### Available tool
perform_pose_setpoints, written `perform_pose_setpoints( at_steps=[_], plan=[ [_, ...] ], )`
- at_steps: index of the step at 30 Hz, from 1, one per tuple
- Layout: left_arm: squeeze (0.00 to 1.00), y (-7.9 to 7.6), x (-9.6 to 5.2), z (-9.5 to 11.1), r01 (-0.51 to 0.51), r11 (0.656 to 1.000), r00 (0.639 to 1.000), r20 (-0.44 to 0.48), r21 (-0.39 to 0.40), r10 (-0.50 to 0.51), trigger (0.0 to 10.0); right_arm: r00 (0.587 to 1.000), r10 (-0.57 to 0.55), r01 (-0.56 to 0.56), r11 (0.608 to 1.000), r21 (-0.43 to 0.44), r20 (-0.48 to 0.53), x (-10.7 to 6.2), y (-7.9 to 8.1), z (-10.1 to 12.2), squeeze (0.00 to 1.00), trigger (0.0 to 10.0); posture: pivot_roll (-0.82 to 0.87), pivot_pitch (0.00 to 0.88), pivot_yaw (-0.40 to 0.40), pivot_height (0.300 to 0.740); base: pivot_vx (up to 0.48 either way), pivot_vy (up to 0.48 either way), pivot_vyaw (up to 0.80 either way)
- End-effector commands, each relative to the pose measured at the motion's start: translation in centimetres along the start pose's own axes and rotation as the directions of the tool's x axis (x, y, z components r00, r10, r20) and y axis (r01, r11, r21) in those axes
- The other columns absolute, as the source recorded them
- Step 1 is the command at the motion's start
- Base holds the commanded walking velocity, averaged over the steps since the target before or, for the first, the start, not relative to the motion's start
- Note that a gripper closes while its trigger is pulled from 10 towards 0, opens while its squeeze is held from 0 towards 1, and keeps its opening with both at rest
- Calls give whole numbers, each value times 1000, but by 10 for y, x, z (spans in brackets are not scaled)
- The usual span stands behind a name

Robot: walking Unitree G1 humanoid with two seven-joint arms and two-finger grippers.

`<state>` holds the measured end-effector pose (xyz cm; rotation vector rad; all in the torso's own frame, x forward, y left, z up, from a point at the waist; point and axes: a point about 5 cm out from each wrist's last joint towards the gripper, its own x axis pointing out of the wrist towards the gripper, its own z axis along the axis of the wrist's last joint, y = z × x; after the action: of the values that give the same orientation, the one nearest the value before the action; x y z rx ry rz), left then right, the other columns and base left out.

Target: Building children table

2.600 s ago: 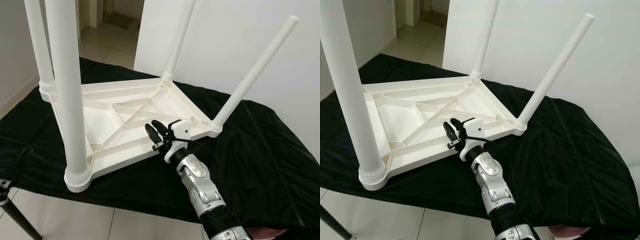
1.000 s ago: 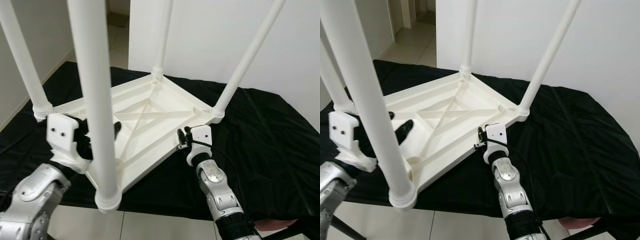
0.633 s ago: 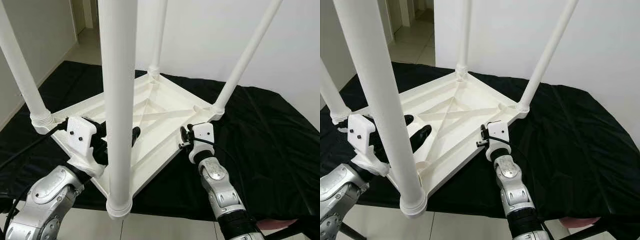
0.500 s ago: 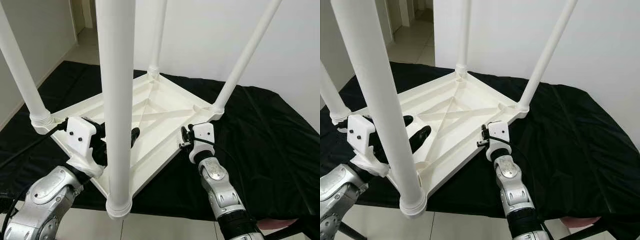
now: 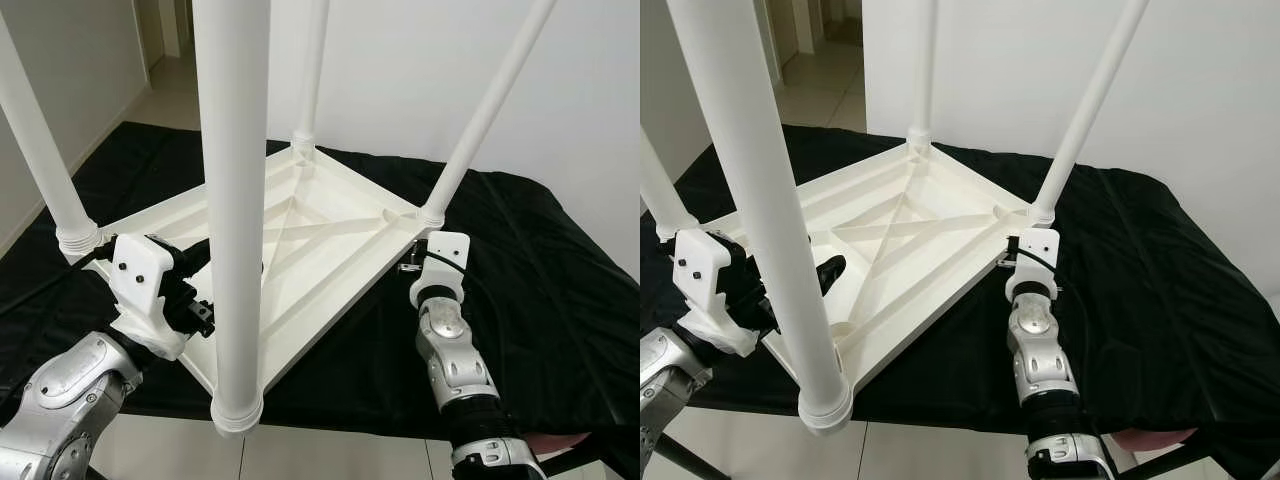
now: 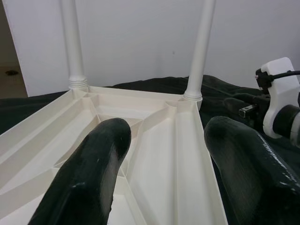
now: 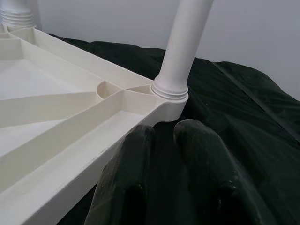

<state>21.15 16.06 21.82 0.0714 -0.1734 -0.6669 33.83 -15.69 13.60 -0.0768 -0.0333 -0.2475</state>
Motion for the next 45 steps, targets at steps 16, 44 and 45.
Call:
perform_pose_setpoints(
  at_steps=[16, 44, 45],
  plan=[
    [0, -1, 1, 8, 36, 999, 999, 15, 20, -36, 10000, 995, -82, 81, 997, -17, -61, 23, -6, 0, 0, 10000, 121, 70, -109, 740, 0, 0, 0],
    [0, -17, 2, 16, 117, 993, 992, 43, -8, -117, 10000, 950, 184, -175, 983, 56, -254, 42, 21, -19, 0, 10000, 100, 132, -123, 740, 0, 0, 0],
    [0, -17, 2, 16, 117, 993, 992, 43, -8, -117, 10000, 950, 184, -175, 983, 56, -254, 42, 21, -19, 0, 10000, 100, 132, -123, 740, 0, 0, 0]
  ],
)
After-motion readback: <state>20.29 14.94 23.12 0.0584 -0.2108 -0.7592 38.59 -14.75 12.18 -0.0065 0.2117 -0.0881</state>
